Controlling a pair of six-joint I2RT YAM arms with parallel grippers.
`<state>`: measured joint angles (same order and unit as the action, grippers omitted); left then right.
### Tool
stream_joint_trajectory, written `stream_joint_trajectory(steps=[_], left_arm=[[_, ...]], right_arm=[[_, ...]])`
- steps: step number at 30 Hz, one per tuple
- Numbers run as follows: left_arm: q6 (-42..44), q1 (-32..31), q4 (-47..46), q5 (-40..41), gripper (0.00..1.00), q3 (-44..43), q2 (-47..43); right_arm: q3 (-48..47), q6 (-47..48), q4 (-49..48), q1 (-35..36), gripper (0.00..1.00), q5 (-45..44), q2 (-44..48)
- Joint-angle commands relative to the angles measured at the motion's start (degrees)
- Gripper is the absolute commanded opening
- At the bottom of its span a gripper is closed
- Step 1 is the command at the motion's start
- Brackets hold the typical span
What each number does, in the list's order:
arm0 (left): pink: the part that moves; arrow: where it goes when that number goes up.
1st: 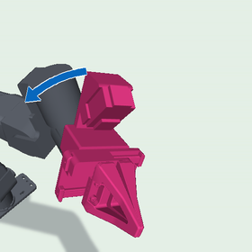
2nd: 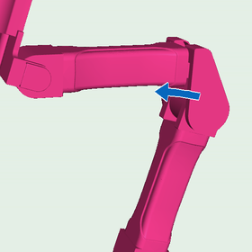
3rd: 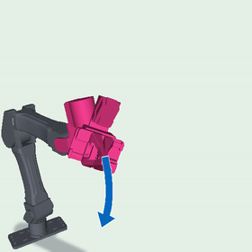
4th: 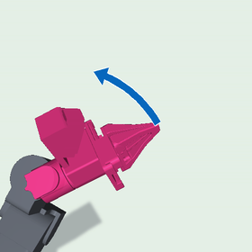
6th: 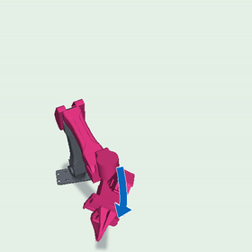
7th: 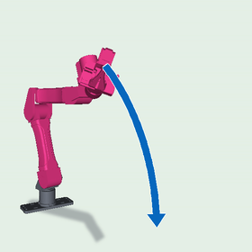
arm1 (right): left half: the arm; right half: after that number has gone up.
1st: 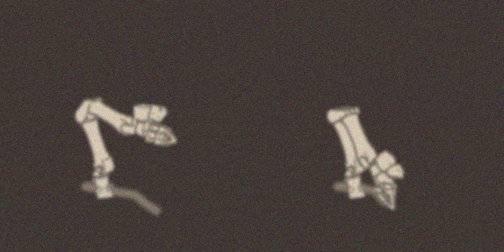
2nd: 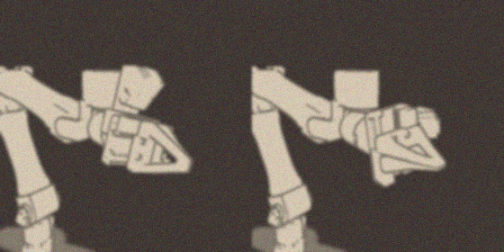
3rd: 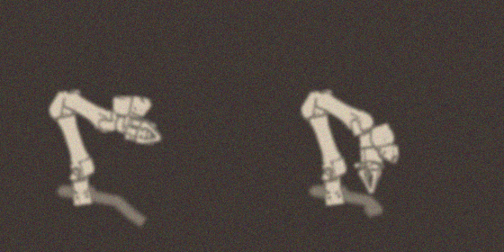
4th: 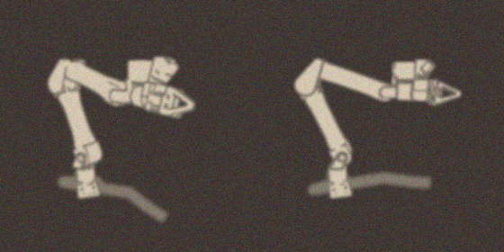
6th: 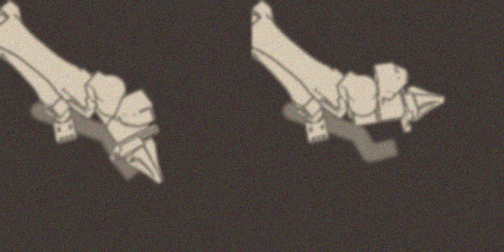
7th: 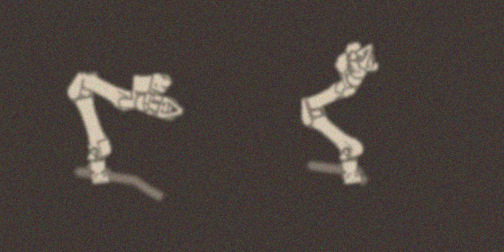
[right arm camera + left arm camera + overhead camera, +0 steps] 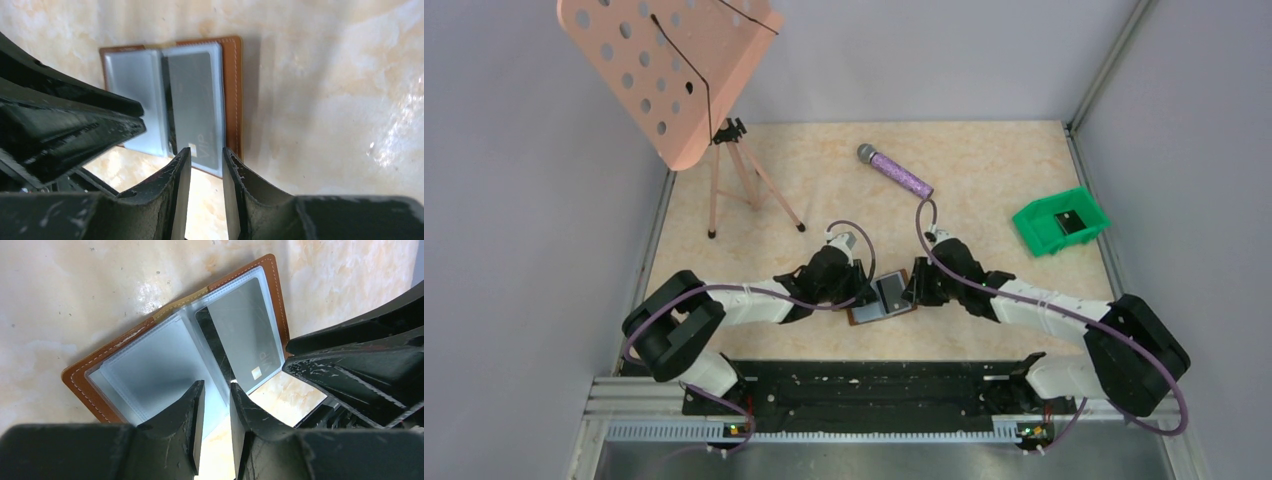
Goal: Take the credit cards out of the card holder
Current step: Remove the credit card from the card holder.
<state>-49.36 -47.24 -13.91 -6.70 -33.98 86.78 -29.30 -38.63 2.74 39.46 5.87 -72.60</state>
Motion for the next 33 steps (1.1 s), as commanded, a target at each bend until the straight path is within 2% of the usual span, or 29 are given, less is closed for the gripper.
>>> stream_joint_trajectory(steps=[1,8,14,21,33], left_arm=[[0.8,0.13,-3.6,-0.61,0.31,-0.08,-0.73],[0.84,0.13,-3.68,-1.04,0.3,-0.64,0.47],[1.43,0.09,-3.7,-0.94,0.3,-0.12,0.3],[1.42,0.11,-4.13,-0.57,0.3,0.35,0.7],[1.59,0.13,-5.88,1.03,0.3,1.42,1.94]], right_arm=[[-5.0,2.16,1.24,-0.8,0.3,-1.95,-1.26],[-6.85,3.24,1.16,-0.88,0.28,-2.72,-4.8],[-4.83,3.34,0.51,-0.88,0.17,-3.31,-6.55],[-0.52,2.04,-4.37,-0.88,0.07,0.12,-6.44],[2.2,0.93,-5.36,-0.88,0.0,0.59,-5.4]])
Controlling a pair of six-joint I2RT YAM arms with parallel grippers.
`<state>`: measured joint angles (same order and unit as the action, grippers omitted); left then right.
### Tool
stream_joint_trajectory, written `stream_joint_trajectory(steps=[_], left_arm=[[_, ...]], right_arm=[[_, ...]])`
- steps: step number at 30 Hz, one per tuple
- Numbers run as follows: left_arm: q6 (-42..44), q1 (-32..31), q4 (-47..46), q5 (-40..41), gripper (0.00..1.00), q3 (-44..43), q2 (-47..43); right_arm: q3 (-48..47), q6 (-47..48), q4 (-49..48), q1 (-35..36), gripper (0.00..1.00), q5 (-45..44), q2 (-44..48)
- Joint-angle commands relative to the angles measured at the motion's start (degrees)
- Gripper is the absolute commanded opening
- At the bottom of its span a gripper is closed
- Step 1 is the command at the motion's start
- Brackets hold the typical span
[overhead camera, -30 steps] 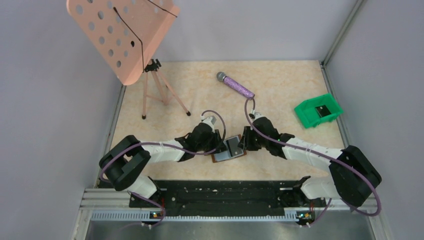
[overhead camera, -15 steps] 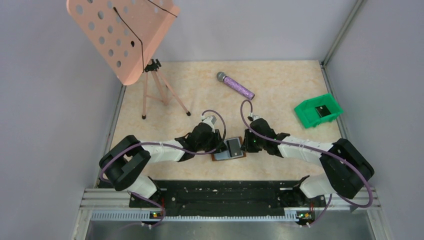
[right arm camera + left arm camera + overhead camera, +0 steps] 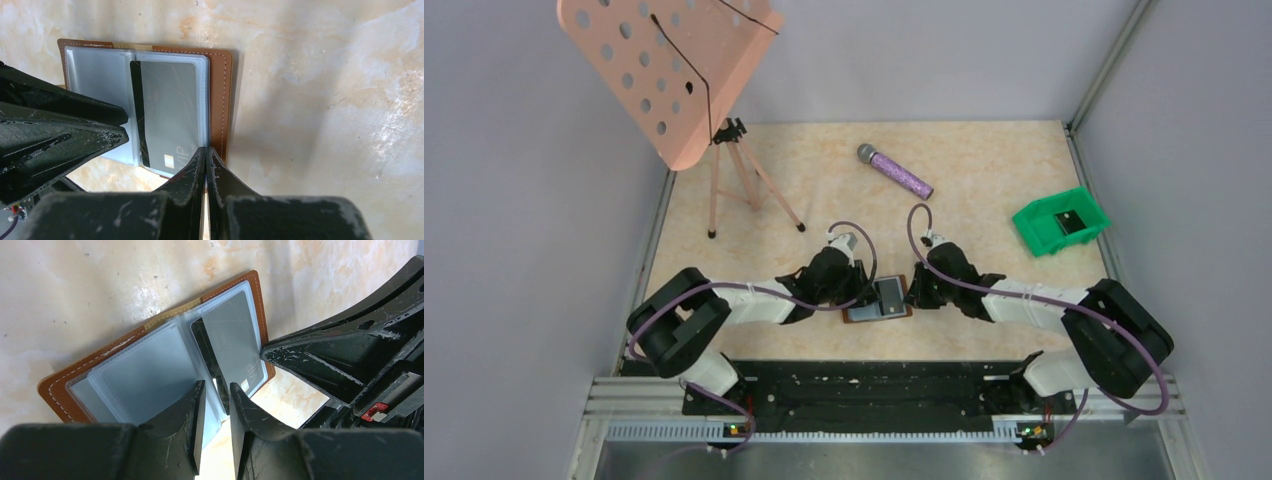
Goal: Take the credit cards out of the card holder
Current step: Remove the credit card from the card holder.
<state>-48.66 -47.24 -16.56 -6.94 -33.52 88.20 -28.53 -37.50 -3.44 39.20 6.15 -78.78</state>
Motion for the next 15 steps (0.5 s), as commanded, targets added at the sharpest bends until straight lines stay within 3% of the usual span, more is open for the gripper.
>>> stream_joint_trajectory(steps=[1,15], left_arm=[[0.91,0.12,-3.98,1.37,0.3,1.32,0.63],[-0.3,0.13,-7.86,-0.15,0.3,1.8,2.91]], right_arm=[[1.58,-0.26,0.74,-0.62,0.0,0.37,0.86],[2.16,-0.83,0.23,-0.62,0.0,0.82,1.18]])
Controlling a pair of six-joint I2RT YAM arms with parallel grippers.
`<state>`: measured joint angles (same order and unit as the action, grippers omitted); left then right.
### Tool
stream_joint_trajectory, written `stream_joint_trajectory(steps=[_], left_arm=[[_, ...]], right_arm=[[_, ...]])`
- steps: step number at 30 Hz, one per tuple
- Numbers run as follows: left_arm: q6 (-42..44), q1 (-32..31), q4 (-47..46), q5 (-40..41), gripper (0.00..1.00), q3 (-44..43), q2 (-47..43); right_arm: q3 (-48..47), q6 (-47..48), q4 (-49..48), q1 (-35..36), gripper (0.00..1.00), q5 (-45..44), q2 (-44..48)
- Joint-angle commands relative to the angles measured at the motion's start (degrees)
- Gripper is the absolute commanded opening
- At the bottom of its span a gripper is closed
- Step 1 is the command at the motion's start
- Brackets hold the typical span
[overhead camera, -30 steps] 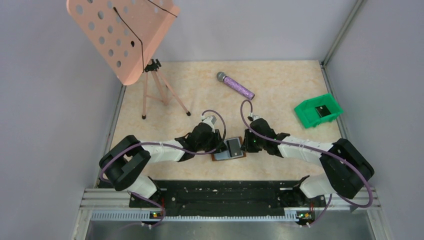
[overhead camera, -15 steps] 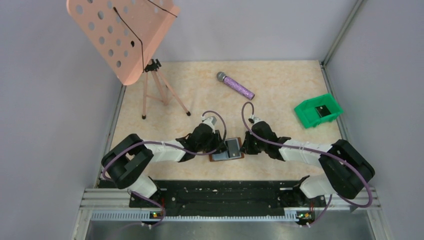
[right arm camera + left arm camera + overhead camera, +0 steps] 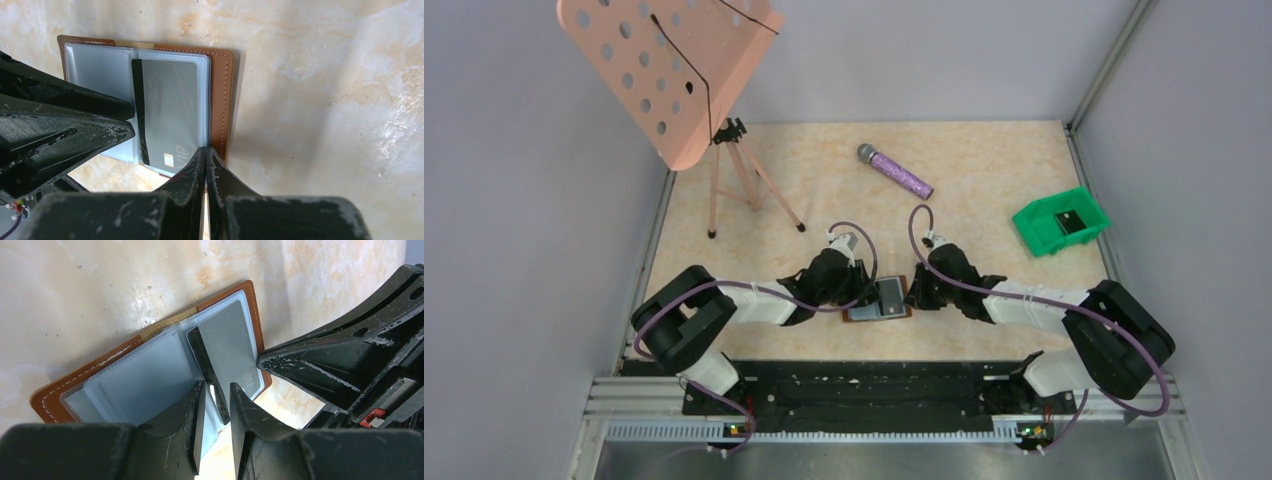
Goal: Take the credit cards out of the card holder
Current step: Remove the credit card from the card holder.
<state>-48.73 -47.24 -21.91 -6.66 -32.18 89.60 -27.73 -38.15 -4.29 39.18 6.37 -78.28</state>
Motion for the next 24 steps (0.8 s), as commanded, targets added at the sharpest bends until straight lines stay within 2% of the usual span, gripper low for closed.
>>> stream_joint_trajectory(steps=[1,8,11,16,24], left_arm=[[-0.52,0.13,-2.42,-0.46,0.31,0.38,1.76],[-1.21,0.08,-1.27,-0.38,0.31,-0.24,1.64],[-1.04,0.1,-0.54,-0.12,0.31,-0.5,0.88],[-0.42,0.08,1.12,-0.06,0.3,-1.19,0.15],[-0.21,0.07,2.87,0.86,0.31,-0.84,-2.88]], right_arm=[[1.36,-0.31,1.13,-0.59,0.0,0.6,0.74],[-0.49,-0.45,3.9,-0.59,0.0,0.42,3.22],[-2.51,-0.81,6.52,-0.64,0.08,0.19,5.83],[-6.23,-0.52,9.93,-0.59,0.11,-0.52,8.6],[-7.54,-0.89,7.1,-0.59,0.2,1.75,6.02]])
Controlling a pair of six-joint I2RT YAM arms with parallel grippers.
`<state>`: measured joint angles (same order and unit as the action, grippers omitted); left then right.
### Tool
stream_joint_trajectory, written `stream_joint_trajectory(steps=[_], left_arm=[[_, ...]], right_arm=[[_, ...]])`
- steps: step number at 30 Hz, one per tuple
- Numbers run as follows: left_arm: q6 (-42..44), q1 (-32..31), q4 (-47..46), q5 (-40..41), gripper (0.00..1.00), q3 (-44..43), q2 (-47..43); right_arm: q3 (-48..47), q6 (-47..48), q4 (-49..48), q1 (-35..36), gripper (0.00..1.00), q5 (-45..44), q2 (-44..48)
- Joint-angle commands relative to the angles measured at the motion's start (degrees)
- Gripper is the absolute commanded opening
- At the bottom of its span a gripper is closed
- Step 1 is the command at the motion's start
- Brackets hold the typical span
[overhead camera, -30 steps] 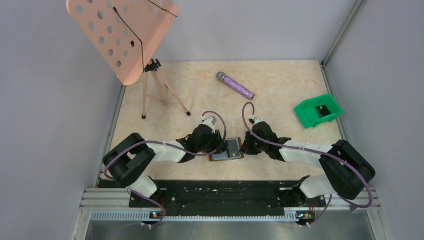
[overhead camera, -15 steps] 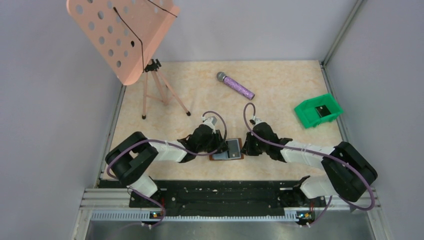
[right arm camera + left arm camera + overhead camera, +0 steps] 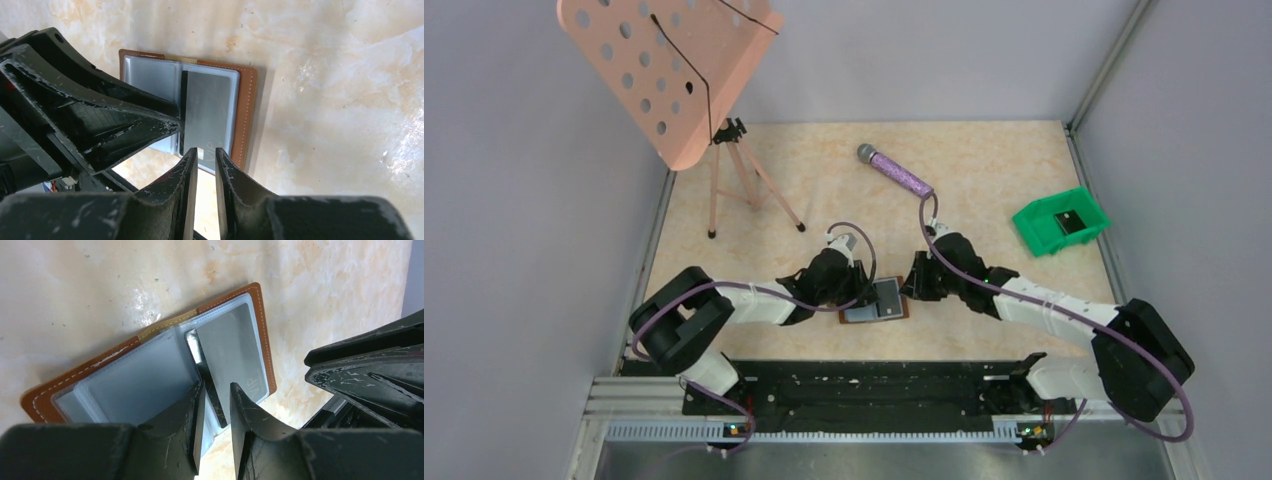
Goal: Take the credit cards out of the card holder
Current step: Remove the credit card from the card holder.
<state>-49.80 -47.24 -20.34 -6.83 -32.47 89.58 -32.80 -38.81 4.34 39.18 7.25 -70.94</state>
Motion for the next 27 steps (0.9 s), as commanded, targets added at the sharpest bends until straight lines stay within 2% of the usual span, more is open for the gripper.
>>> stream_joint_trajectory(steps=[1,5,10,23,27], left_arm=[[0.94,0.12,1.49,1.29,0.31,-0.6,-2.89],[0.97,0.1,2.13,1.61,0.31,-0.75,-2.92],[1.36,0.13,3.53,2.98,0.33,-0.34,-4.1],[2.59,0.13,6.47,4.22,0.33,-0.21,-7.26],[3.34,0.13,7.13,4.17,0.32,-0.55,-6.41]], right_arm=[[-2.71,-0.15,-1.57,-0.59,0.21,0.98,-1.96],[-3.59,0.2,-2.33,-0.55,0.23,1.32,-4.35],[-4.04,0.16,-3.56,-0.6,0.2,2.53,-6.43],[-3.96,-2.21,-3.9,-0.59,0.18,3.29,-6.82],[-2.61,-3.4,-7.87,-0.59,0.18,4.29,-8.26]])
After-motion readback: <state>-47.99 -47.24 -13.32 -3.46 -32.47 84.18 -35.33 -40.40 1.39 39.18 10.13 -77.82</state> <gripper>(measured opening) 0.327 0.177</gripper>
